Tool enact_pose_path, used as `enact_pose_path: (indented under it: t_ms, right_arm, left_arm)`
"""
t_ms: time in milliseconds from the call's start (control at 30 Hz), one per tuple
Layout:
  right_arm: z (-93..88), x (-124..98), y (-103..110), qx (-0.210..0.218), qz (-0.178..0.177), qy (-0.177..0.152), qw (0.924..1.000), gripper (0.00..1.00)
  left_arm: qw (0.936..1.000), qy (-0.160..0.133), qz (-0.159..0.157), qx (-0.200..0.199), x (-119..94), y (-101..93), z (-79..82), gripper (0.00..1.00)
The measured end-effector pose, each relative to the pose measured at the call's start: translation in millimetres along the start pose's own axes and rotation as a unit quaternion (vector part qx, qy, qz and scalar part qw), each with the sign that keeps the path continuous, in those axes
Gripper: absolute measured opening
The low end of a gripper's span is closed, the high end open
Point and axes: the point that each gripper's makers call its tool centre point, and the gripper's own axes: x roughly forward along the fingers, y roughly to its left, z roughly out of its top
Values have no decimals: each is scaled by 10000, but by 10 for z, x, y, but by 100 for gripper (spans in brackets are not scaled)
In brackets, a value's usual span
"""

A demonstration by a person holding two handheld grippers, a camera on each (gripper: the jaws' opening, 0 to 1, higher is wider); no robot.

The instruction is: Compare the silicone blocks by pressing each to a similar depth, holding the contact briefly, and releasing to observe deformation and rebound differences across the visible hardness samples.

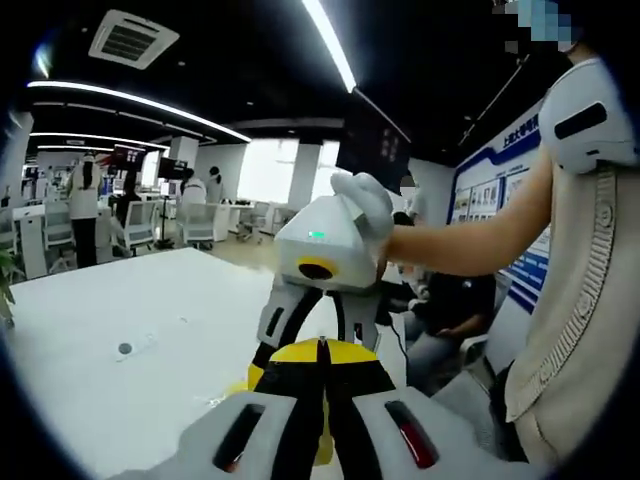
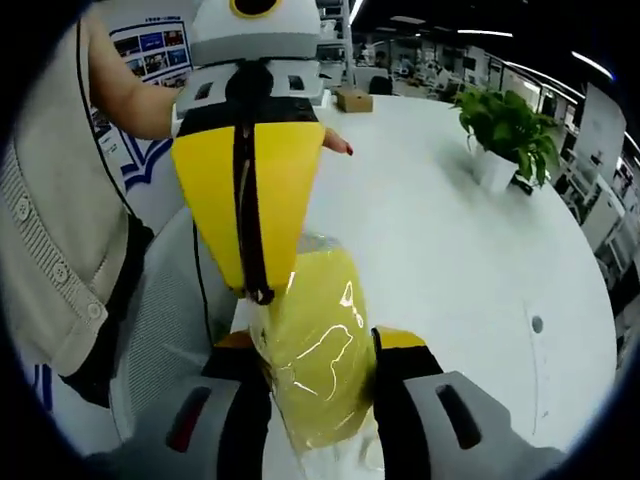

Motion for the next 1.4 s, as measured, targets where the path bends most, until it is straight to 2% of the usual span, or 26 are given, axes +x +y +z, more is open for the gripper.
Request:
enact_pose_path:
  t_ms: [133, 267, 600, 933, 967, 1400]
  right_arm:
    - [-3, -44, 55, 20, 16, 72, 10000, 25]
    - [25, -106, 72, -321, -185, 73, 9993, 19]
    - [44, -205, 273, -227, -74, 104, 9997, 8]
    - [32, -264, 359, -285, -198, 192, 9992, 7]
    - [24, -266, 373, -174, -164, 208, 9995, 7]
    - [-1, -257, 408, -121, -152, 284, 9994, 7]
  left_arm:
    - [10000, -5, -23, 37, -17, -48, 19, 0]
    - [9999, -54, -76, 91, -21, -125, 62, 0]
    - [9992, -50, -184, 353, 0, -337, 139, 0]
    - [9987, -74, -214, 447, 8, -452, 158, 0]
    - [9987, -86, -211, 456, 5, -461, 163, 0]
    - [9982, -18, -190, 576, 7, -486, 140, 0]
